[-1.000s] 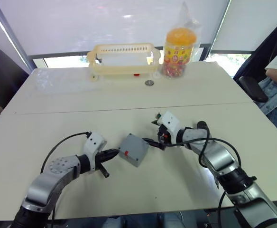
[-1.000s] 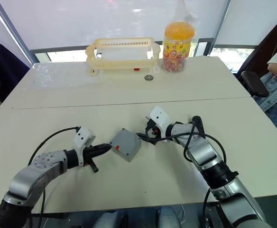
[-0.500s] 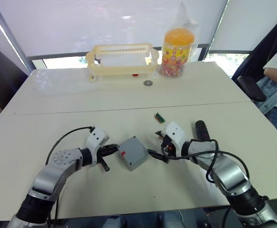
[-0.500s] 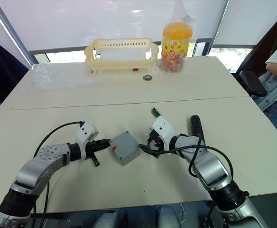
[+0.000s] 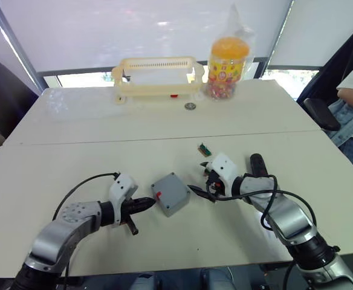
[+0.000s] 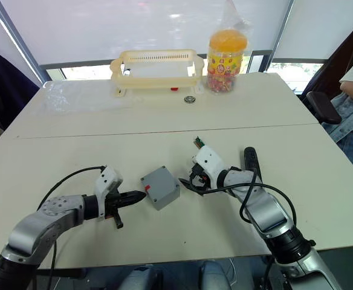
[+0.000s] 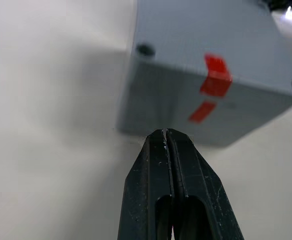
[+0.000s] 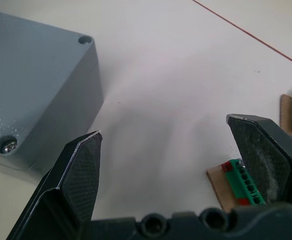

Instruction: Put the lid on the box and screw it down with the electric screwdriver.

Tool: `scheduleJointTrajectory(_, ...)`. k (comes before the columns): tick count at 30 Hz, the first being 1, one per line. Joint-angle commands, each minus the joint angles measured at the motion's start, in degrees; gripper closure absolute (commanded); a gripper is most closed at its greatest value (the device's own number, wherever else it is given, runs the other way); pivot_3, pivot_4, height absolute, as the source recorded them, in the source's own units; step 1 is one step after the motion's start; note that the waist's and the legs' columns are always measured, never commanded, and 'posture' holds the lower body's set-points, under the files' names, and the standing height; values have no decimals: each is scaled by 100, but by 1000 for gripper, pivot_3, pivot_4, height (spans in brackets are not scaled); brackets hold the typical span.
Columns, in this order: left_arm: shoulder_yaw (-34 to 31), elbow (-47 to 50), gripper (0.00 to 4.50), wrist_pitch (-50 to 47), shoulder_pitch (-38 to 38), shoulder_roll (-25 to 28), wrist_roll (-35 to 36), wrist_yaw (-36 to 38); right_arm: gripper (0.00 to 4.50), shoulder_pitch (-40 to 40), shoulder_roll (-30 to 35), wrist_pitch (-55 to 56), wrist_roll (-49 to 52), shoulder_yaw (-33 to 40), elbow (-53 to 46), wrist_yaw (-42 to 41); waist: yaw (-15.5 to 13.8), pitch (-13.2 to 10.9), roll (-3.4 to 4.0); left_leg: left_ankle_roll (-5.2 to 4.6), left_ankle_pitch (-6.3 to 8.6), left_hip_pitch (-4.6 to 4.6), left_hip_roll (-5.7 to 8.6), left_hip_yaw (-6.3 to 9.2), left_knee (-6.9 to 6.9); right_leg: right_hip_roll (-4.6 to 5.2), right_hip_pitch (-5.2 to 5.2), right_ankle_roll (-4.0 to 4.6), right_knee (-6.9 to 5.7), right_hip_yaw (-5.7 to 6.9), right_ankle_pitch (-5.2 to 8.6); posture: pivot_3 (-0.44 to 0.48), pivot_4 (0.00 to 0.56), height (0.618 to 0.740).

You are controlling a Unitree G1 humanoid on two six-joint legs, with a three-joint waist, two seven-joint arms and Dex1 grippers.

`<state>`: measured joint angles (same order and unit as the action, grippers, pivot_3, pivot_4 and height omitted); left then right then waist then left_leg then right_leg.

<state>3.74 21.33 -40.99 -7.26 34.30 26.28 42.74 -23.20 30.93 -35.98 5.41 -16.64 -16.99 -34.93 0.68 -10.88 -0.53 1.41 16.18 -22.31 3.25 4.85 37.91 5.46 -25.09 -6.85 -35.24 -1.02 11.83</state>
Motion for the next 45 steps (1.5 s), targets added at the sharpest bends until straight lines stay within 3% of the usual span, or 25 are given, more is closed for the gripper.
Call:
scheduleJointTrajectory(1, 106, -216, 4500, 353, -194, -58, -340, -146, 147, 84, 18, 42, -29, -15, -285, -90, -2, 0, 0, 0, 0, 0, 0, 0, 0, 0, 0, 0, -1, 0, 0, 0, 150, 740)
scheduleJointTrajectory(11, 326, -770, 4500, 702, -715, -269, -565, 15, 147, 502, -111, -471, 34, -43, -1010, 12, -6, 1, 0, 0, 0, 0, 1, 0, 6, 0, 2, 0, -2, -1, 0, 0, 150, 740)
scheduleJointTrajectory(22, 315, -742, 4500, 705, -681, -205, -591, 231, 147, 533, -167, -562, -46, -9, -993, 148, 0, 1, 0, 0, 0, 0, 1, 0, 7, -1, 1, 0, -3, -1, 0, 0, 150, 740)
scheduleJointTrajectory(29, -367, -307, 4500, 360, -373, 412, -126, 537, 147, 678, 140, -582, 502, 952, -1398, -131, -1, 0, 0, -1, 0, 0, -2, 1, 7, -1, 0, 0, -3, -1, 0, 0, 150, 740)
scheduleJointTrajectory(32, -850, -51, 4500, -163, -702, 774, 447, 731, 147, 894, 0, -947, 1364, 1865, -1802, -238, -25, 1, -2, -1, 1, 0, -5, 4, 7, -2, 3, 0, -5, 2, 0, 0, 150, 740)
scheduleJointTrajectory(35, -892, 254, 4500, -514, -1123, 1365, 831, 1258, 147, 861, -27, -1229, 1797, 2374, -1689, -204, -10, 0, -8, -2, 1, 1, -5, 7, 11, -2, 15, 0, -1, 11, 0, 0, 150, 740)
scheduleJointTrajectory(40, -537, 381, 4500, -914, -1883, 1861, 1134, 1724, 147, 508, -160, -1198, 1739, 2170, -837, -2, 28, 0, -7, -8, 4, 22, -2, -3, 11, -5, 29, -1, 0, 5, 1, 0, 150, 740)
scheduleJointTrajectory(45, -133, 383, 4500, -1054, -2348, 1945, 1090, 1836, 147, 182, -338, -727, 1385, 1703, 41, 118, 43, 0, -7, -7, 4, 25, -5, -10, 8, -15, 29, 0, -4, 2, 1, 0, 150, 740)
